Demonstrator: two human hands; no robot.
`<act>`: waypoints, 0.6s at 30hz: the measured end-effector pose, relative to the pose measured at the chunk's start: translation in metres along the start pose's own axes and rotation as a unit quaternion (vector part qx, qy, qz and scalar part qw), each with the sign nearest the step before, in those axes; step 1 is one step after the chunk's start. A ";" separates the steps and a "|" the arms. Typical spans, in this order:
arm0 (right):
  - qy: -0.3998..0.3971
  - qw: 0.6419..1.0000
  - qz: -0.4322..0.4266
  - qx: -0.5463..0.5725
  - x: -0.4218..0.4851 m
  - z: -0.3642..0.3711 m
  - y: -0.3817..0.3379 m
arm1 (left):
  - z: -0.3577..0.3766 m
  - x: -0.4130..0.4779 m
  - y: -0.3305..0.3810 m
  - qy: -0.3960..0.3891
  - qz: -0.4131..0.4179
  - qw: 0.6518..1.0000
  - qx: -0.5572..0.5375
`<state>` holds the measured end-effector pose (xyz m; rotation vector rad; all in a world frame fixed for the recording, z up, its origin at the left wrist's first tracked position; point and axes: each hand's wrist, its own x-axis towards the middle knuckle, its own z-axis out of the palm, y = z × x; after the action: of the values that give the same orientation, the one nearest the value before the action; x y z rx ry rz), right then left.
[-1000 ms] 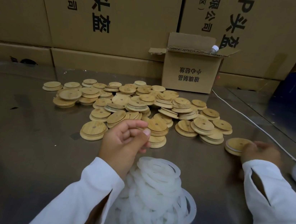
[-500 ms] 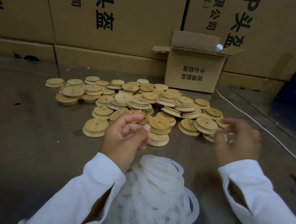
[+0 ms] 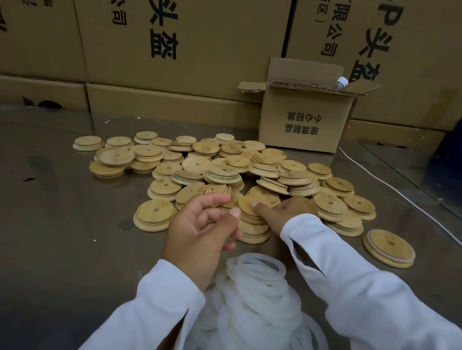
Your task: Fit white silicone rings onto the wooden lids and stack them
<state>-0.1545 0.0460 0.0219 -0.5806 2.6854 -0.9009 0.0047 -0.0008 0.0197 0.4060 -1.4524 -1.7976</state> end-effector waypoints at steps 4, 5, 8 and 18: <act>0.018 0.989 -0.006 0.146 -0.004 -0.003 0.008 | 0.000 -0.001 0.000 0.003 -0.001 1.000 0.005; 0.023 0.980 -0.012 0.195 -0.008 -0.005 0.011 | 0.000 -0.001 -0.001 0.004 0.000 1.000 0.006; -0.003 0.953 -0.059 0.297 -0.032 -0.014 0.018 | 0.000 -0.001 -0.001 0.012 -0.004 1.000 0.007; -0.094 0.855 -0.217 0.462 -0.099 -0.023 0.038 | -0.002 -0.005 0.000 -0.111 -0.126 0.985 -0.034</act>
<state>-0.0854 0.1298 0.0269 -0.9452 1.6332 -1.9328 0.0089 0.0014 0.0179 0.3772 -1.5394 -2.1468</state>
